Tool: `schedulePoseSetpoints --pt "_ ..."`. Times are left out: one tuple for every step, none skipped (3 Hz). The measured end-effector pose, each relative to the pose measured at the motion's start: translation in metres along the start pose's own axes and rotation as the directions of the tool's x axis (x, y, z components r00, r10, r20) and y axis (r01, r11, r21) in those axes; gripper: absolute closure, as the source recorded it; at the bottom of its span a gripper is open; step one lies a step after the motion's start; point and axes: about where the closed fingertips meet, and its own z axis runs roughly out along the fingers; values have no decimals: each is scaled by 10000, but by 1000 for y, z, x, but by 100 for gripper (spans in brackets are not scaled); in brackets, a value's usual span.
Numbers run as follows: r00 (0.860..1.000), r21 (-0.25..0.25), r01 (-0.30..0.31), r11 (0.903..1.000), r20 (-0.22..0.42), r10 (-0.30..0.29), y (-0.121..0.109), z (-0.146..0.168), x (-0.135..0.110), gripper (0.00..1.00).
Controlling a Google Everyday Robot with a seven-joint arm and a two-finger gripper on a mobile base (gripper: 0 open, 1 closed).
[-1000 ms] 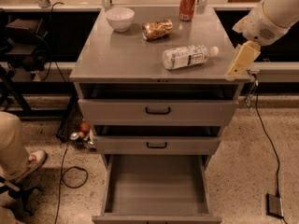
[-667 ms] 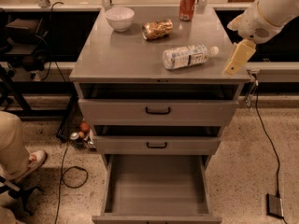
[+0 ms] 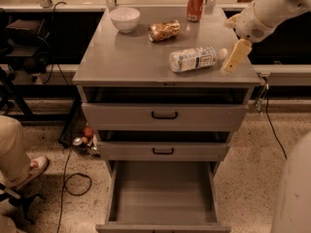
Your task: Place blue plastic bottle into bottom drawer
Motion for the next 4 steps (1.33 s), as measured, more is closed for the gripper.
schedulePoseSetpoints --pt "9994 -214 -120 9997 319 127 -9 25 3 0" --pt "9979 -367 -115 9993 640 139 -15 42 0 0" --pt "9951 -572 66 9983 984 -9 -19 58 -12 0" --pt "9942 -776 161 9969 1071 -77 -19 67 -18 0"
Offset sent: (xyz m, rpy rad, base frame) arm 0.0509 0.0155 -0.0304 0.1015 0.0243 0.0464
